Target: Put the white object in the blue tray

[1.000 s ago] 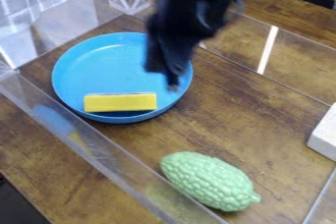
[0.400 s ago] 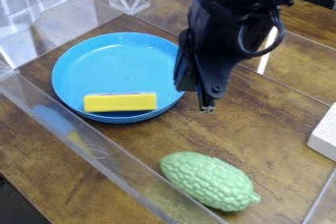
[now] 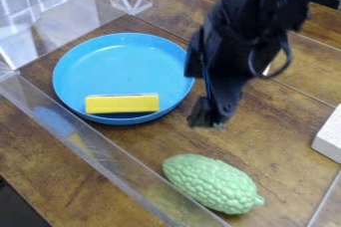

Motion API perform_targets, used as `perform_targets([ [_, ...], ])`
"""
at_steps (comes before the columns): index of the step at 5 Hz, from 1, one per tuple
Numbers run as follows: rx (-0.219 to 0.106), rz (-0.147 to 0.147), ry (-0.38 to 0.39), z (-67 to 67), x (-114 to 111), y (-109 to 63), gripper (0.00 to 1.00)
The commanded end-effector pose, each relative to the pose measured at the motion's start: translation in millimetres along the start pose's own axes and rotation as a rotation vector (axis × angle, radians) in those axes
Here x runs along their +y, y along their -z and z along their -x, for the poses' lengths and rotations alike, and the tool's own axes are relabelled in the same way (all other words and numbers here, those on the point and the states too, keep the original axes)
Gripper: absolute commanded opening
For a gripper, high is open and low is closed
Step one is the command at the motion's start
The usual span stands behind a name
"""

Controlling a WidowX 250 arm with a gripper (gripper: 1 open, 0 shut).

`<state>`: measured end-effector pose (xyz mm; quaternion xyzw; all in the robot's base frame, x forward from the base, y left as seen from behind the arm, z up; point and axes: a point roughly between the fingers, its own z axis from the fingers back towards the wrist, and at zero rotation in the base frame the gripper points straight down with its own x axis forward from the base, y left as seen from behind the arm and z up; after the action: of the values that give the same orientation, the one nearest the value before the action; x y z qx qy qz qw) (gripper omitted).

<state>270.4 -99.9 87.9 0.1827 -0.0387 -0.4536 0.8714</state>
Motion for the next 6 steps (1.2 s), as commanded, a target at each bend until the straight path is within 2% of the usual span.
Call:
perform_targets([
  [1,-0.040,-0.025,-0.028,-9.8,10.2,4.6,1.00],
  [3,-0.028,-0.022,-0.033,-19.3,1.8,36.4,1.00],
  [5,-0.029,-0.016,-0.032,-24.9,-4.1,54.4,1.00],
  [6,-0.025,-0.014,-0.034,-24.5,-4.2,56.7,0.00],
])
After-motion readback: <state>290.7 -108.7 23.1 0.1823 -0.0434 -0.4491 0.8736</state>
